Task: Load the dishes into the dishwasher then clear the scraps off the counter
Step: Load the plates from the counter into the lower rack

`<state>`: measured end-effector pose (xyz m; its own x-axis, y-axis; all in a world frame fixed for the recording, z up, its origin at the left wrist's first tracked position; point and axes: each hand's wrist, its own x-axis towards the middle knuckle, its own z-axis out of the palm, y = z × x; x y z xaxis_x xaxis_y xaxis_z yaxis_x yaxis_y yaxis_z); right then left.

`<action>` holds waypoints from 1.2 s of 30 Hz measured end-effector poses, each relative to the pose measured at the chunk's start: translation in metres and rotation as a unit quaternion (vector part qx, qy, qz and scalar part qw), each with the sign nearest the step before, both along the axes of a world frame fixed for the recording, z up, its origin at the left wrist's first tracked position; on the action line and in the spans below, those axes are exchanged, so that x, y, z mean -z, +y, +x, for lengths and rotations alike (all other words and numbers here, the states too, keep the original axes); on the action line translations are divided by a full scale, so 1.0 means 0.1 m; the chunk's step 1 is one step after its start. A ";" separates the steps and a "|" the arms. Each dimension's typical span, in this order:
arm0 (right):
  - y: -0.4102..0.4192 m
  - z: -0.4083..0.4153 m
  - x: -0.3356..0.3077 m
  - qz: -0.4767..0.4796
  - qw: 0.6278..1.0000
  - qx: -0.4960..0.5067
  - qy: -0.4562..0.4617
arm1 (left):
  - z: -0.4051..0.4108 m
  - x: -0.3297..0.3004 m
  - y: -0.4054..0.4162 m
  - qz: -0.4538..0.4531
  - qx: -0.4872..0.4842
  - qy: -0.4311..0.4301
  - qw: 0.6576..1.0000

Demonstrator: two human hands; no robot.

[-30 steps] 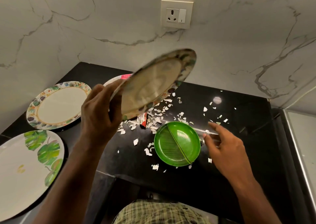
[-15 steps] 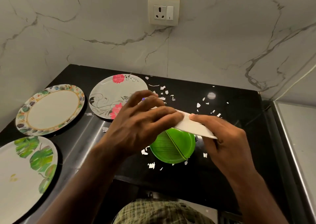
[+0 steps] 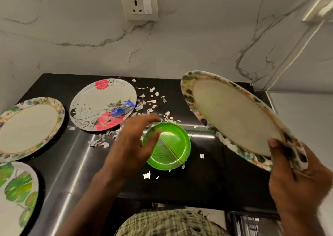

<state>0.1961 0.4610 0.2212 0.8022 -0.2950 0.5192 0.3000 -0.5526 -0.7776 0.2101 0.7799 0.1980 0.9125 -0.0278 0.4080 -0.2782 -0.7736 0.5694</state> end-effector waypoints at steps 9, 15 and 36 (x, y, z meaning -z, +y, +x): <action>-0.23 -0.12 0.10 -0.097 0.993 -0.009 0.067 | -0.04 0.68 -0.74 0.129 0.181 0.262 0.939; -0.32 -0.17 0.26 -0.067 0.992 -0.044 0.097 | -0.03 0.81 -0.97 0.213 0.222 0.341 0.888; -0.53 0.07 0.24 -0.128 0.971 -0.136 0.152 | 0.06 0.85 -1.35 0.372 0.169 0.370 0.834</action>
